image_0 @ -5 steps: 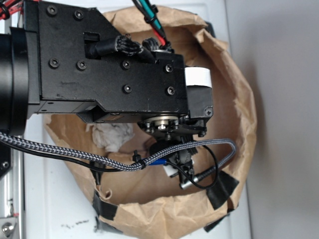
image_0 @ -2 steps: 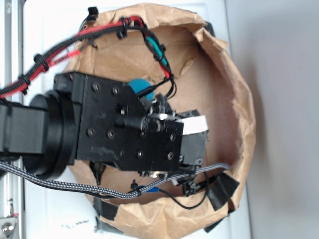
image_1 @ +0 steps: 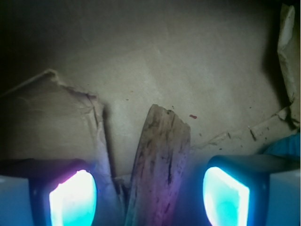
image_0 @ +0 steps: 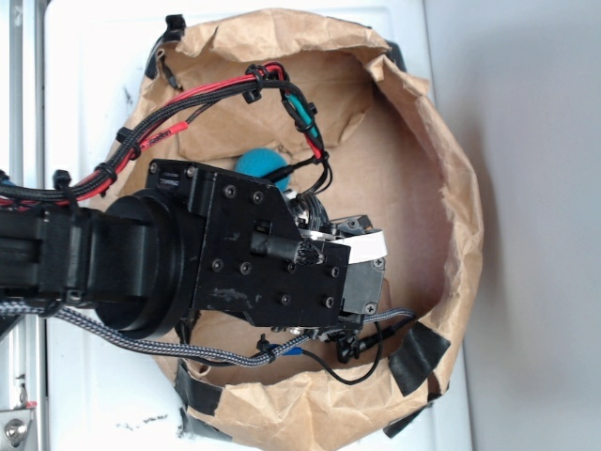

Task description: Grab the wood chip.

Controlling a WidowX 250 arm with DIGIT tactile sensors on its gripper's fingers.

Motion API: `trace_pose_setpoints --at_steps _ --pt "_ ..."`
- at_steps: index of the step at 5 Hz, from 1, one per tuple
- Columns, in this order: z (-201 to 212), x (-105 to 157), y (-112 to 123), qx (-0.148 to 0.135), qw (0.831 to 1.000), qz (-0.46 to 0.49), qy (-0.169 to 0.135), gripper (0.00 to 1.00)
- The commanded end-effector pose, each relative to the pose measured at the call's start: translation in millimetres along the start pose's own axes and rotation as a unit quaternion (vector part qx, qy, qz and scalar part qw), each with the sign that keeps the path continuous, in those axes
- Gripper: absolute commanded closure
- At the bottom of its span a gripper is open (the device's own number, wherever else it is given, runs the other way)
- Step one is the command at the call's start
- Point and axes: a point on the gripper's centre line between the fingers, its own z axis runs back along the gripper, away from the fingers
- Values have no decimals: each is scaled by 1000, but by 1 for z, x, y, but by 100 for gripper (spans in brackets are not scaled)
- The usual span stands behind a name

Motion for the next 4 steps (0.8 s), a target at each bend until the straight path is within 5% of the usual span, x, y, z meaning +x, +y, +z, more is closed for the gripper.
trace_pose_setpoints --at_steps 1,2,4 --pt "6 15 -1 -1 1000 1 -17 0" --pt "3 11 6 -31 999 -16 8 0" --pt "4 -2 12 -19 1000 -14 7 0"
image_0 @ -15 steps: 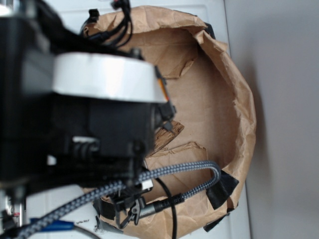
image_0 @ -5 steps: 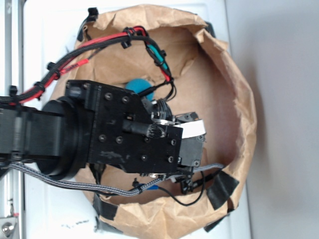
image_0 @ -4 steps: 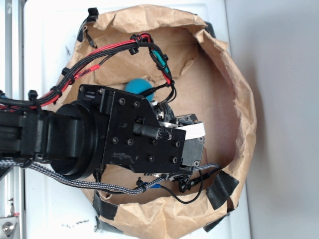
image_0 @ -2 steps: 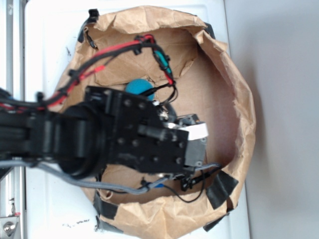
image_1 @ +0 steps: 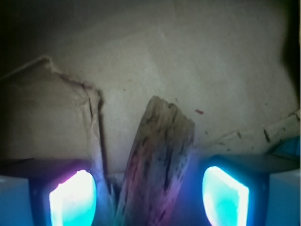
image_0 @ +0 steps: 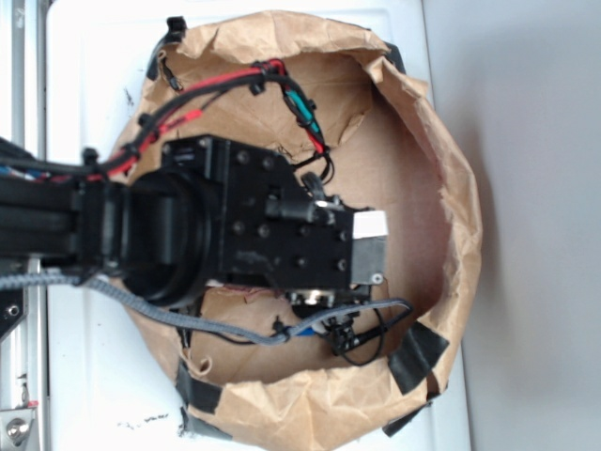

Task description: Grab the wood chip.

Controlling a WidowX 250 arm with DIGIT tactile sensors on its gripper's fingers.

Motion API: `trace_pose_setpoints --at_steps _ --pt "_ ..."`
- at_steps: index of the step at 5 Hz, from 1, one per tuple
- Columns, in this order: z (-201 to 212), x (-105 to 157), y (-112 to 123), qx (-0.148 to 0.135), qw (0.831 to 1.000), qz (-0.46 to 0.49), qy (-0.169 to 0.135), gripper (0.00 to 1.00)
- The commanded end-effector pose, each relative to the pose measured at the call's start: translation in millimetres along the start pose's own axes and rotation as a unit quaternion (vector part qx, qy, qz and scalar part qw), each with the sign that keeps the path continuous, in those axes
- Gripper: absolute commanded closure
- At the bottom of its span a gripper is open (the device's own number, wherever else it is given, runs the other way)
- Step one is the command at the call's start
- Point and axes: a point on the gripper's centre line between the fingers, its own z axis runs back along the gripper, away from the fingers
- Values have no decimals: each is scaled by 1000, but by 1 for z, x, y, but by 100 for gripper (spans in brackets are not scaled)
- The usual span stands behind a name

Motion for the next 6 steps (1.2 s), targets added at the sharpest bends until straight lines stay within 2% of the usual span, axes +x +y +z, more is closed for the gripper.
trace_pose_setpoints --at_steps 1,2,3,4,5,6 --pt "14 -1 4 1 1000 6 -28 100" --pt "19 -1 4 1 999 11 -46 100" --pt "19 13 4 3 998 16 -54 100" --pt "20 16 4 5 998 19 -59 100" --pt "28 19 3 -5 998 22 -60 100" --pt "73 23 -2 -54 996 39 -67 100"
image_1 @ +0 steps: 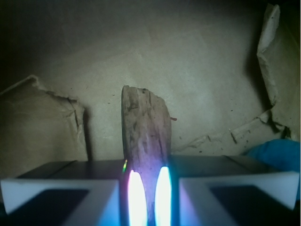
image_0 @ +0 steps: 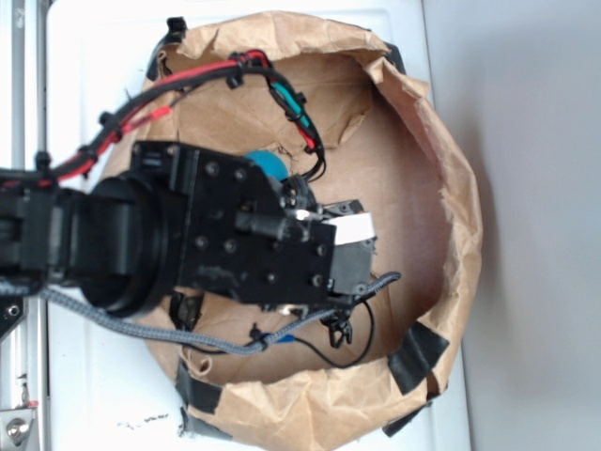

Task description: Grab the wood chip.

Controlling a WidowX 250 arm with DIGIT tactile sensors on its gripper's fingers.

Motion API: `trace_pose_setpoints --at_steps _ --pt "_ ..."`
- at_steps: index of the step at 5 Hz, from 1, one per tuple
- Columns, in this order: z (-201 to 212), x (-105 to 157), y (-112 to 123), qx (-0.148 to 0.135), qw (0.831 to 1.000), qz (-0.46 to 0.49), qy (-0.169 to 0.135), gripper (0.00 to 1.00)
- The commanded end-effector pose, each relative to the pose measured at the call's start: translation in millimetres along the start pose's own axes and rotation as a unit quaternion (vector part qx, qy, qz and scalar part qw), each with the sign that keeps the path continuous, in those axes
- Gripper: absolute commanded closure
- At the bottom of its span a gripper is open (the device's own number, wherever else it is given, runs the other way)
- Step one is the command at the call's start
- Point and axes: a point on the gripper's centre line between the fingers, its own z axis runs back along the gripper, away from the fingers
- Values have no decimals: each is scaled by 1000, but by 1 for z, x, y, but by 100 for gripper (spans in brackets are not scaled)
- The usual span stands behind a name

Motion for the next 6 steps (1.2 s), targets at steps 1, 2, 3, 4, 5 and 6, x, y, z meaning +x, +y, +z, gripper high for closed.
trace_pose_setpoints --at_steps 1,2,3,4,5,6 --pt "89 29 -1 -97 994 32 -34 100" --pt "115 29 1 -73 996 32 -39 100" --pt "131 22 5 -52 998 24 -38 100" --pt "127 22 8 -51 998 18 -34 5" --pt "101 27 4 -72 997 -19 -23 0" --pt "77 30 -2 -114 992 -60 6 0"
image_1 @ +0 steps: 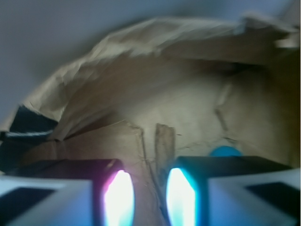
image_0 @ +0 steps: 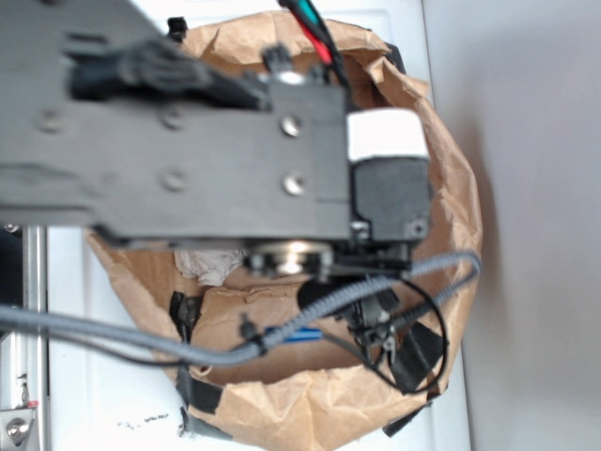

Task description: Grab the wood chip.

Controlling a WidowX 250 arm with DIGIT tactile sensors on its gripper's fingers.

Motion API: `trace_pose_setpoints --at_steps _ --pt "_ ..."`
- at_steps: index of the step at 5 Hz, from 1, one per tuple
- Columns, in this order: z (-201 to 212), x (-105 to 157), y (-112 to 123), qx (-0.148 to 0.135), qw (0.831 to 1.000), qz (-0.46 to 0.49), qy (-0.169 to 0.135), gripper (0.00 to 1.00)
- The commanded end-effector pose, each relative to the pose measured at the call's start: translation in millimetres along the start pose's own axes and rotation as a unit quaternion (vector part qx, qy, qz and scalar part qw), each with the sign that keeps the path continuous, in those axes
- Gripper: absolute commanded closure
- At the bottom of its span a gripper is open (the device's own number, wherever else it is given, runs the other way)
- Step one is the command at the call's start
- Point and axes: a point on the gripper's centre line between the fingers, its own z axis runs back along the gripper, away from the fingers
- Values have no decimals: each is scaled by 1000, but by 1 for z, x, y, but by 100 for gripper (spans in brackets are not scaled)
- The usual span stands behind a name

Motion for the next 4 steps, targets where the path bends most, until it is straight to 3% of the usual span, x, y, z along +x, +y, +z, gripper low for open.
trace_pose_setpoints --at_steps 1,4 --pt "-31 12 6 -21 999 -31 12 0" --pt "-59 6 19 -17 998 -52 20 0"
